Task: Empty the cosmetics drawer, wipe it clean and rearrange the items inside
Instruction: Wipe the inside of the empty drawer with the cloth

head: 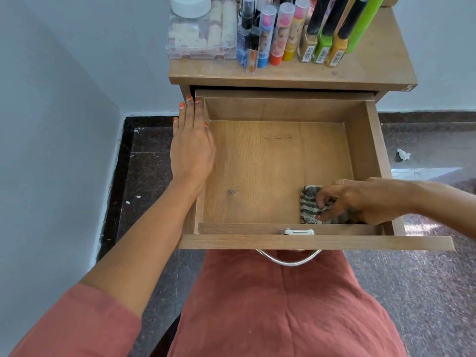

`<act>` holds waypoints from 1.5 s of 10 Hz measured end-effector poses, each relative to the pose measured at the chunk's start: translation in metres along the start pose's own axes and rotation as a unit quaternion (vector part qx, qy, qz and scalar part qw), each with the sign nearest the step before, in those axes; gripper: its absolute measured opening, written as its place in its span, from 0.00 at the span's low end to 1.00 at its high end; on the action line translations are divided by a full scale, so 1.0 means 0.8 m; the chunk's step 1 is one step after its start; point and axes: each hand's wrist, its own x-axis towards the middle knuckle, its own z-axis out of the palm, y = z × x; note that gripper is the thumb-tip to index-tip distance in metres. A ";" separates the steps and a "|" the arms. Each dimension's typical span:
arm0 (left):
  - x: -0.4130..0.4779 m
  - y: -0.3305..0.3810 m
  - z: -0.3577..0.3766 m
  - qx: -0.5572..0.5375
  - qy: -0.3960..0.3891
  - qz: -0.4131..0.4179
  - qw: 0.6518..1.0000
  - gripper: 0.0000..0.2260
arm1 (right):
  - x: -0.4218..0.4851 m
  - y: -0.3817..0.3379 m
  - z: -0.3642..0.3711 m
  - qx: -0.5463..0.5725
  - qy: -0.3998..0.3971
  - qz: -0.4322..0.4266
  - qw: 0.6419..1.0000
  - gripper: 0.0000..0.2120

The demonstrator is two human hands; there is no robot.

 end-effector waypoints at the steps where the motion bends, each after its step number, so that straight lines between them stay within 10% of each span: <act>1: 0.000 0.000 0.000 -0.005 0.000 -0.001 1.000 0.21 | -0.004 -0.004 -0.003 -0.071 -0.023 -0.012 0.997 0.32; 6: -0.002 0.001 -0.001 -0.005 0.002 -0.004 1.000 0.21 | 0.014 -0.007 0.014 -0.047 0.158 -0.017 0.986 0.29; 15: 0.000 0.001 -0.002 0.001 0.005 -0.002 1.000 0.21 | 0.021 -0.006 0.000 0.169 0.085 -0.013 0.982 0.17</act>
